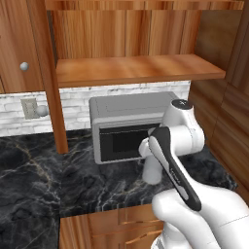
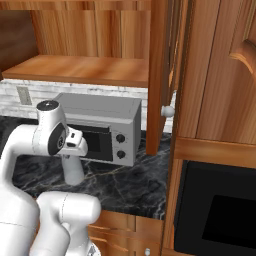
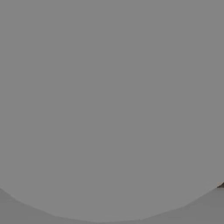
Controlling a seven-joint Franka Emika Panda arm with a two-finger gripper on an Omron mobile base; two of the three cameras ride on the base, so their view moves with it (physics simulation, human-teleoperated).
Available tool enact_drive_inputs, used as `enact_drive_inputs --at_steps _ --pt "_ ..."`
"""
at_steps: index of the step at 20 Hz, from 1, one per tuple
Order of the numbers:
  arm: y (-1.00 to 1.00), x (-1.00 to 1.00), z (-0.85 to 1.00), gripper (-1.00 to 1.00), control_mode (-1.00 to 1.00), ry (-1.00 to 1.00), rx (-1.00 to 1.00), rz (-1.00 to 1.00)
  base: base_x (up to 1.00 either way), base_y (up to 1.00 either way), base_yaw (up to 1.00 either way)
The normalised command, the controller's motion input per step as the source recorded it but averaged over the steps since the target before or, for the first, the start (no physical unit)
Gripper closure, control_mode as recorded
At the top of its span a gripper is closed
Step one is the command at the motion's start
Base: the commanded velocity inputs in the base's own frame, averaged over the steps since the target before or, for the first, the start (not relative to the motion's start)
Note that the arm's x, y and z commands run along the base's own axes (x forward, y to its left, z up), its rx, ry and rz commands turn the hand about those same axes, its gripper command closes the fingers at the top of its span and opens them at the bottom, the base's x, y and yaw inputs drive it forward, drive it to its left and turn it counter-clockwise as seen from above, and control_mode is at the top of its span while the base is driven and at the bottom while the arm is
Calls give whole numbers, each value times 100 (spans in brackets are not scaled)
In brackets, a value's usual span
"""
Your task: There is a tray on the dining counter. Grab the cup, mug, and pitcher and place them on the tray. The pitcher may be placed next to the tray if it cannot fit the tray.
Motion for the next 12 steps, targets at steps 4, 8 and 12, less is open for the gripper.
enact_drive_inputs --at_steps 4,8,12 --pt "0 -2 15 100 -100 0 0 0 0 0 0" --pt "0 -4 31 100 -100 0 0 0 0 0 0" --pt "0 -6 25 100 -100 0 0 0 0 0 0"
